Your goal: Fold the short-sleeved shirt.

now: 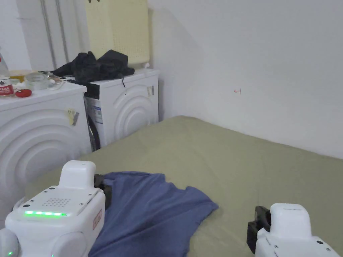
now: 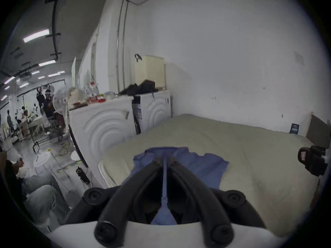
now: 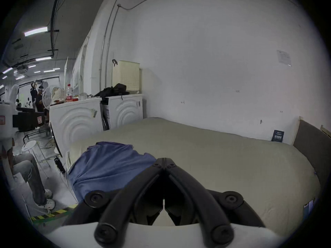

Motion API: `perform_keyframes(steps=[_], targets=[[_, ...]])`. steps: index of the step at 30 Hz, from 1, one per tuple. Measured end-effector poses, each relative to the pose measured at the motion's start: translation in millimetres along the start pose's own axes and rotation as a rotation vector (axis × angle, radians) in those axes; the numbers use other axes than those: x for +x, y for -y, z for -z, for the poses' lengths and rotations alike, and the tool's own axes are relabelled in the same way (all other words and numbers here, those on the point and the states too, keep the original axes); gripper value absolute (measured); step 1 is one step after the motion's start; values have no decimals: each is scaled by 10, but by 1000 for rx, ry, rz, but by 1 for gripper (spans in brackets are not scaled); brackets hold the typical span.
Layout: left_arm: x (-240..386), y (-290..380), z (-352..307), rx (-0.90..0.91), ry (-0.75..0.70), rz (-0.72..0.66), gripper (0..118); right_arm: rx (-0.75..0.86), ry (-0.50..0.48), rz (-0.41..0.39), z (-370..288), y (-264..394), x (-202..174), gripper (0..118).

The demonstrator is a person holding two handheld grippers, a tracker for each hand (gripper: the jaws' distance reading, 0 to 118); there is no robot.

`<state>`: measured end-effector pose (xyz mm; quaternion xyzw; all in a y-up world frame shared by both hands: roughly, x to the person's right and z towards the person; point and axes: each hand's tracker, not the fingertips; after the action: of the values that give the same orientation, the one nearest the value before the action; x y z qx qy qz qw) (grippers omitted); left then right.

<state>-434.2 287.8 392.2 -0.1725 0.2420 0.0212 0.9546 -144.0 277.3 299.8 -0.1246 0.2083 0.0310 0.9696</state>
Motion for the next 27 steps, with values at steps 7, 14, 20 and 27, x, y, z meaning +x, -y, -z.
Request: perform_keyframes(steps=[7, 14, 20, 27], targets=[[120, 285, 1214, -246, 91, 30, 6, -137, 37, -1, 384, 365, 64, 0], [229, 639, 2441, -548, 234, -9, 8, -251, 53, -24, 635, 711, 149, 0], [400, 847, 2825, -664, 291, 86, 116, -323, 66, -12, 733, 868, 89, 0], [602, 1140, 2993, -729, 216, 230, 104, -372, 61, 2, 604, 919, 96, 0]])
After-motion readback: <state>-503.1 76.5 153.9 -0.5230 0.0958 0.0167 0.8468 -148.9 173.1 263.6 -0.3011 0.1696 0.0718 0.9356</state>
